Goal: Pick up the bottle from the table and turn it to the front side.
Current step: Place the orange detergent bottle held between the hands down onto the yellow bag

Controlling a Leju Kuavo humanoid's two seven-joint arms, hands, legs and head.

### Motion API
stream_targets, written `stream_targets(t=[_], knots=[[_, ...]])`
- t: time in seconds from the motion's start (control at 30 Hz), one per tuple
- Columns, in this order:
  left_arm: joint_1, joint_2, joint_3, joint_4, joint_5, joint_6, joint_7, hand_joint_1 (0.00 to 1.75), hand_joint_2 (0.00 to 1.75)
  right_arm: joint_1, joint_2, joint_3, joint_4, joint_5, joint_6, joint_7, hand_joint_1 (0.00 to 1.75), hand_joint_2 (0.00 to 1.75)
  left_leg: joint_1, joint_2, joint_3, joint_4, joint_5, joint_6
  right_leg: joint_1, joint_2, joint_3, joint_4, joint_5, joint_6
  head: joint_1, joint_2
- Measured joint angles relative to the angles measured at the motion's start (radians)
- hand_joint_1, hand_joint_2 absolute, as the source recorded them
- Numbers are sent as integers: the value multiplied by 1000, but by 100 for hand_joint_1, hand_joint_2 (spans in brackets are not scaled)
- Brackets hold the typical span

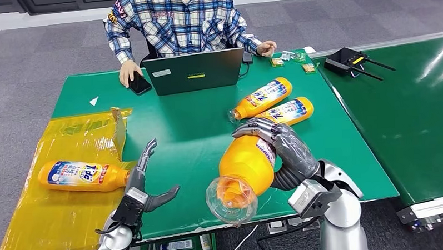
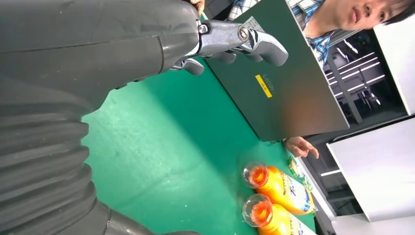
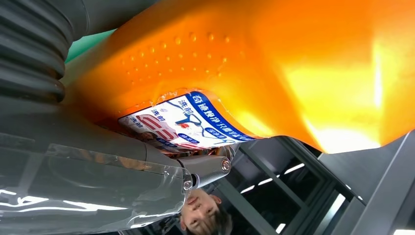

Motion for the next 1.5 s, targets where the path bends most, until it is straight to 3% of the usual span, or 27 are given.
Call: stream_targets(t=[0.2, 0.27, 0.43, 0.53, 0.7, 0.9, 1.27, 1.5], knots=[[27, -4, 0, -133, 119, -53, -1, 0, 175, 5, 3, -4, 42, 23, 0, 0, 175, 175, 0, 1, -1, 0, 0, 0, 0, 1, -1, 0, 0, 0, 0, 0], [38, -13, 8, -214, 217, -156, -1, 0, 175, 1, 3, -13, 69, 25, 0, 0, 175, 175, 0, 1, -1, 0, 0, 0, 0, 1, -1, 0, 0, 0, 0, 0], [52, -83, 104, -356, 416, -520, -1, 0, 175, -8, 3, -37, 133, 10, 0, 0, 175, 175, 0, 1, -1, 0, 0, 0, 0, 1, -1, 0, 0, 0, 0, 0], [57, -120, 160, -389, 459, -616, -1, 0, 175, -12, 3, -44, 168, 1, 0, 0, 175, 175, 0, 1, -1, 0, 0, 0, 0, 1, -1, 0, 0, 0, 0, 0], [72, -158, 213, -401, 485, -682, 0, 0, 175, -26, 2, -51, 217, -2, 0, 0, 175, 175, 0, 1, -1, 0, 0, 0, 0, 1, -1, 0, 0, 0, 0, 0], [85, -172, 232, -388, 454, -713, 0, 0, 175, -31, -1, -53, 242, -5, 0, 0, 175, 175, 0, 1, -1, 0, -1, 0, 0, 1, -1, 0, 0, 0, 0, 0], [83, -172, 227, -303, 388, -743, 2, 0, 175, -31, -5, -55, 253, -12, 0, 0, 175, 175, 0, 2, -1, 0, -1, 0, 0, 2, -2, 0, 0, 0, 0, 0], [57, -181, 177, -189, 352, -789, 2, 0, 175, -40, -6, -74, 254, -16, 0, 0, 175, 175, 0, 2, -1, 0, -1, 0, 0, 2, -2, 0, 0, 0, 0, 0]])
